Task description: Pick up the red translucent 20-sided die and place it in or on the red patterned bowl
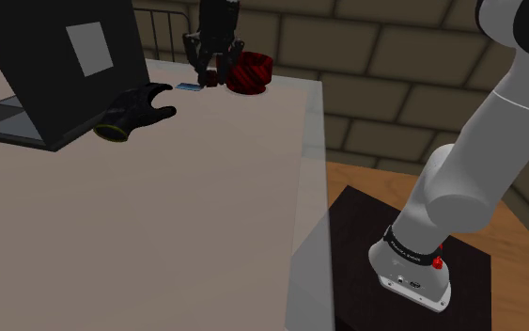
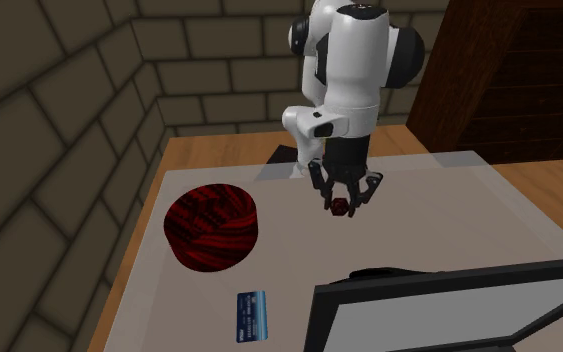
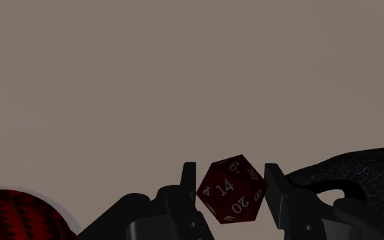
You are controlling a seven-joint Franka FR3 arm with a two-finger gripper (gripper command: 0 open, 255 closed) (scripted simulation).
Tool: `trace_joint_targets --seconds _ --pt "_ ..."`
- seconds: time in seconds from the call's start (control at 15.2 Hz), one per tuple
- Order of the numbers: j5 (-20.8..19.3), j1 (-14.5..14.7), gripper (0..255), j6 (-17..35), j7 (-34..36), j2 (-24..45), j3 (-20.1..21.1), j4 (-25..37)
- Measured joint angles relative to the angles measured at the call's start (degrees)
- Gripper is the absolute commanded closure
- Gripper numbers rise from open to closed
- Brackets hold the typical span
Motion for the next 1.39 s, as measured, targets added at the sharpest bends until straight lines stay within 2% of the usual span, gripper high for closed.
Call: trace_joint_targets --seconds 1.06,1.39 --pt "-1.2 0.2 255 -13.3 1.1 4.3 0.3 17.6" --pt "-0.7 -2.3 255 -14.5 -3.8 6.5 -2.1 20.7"
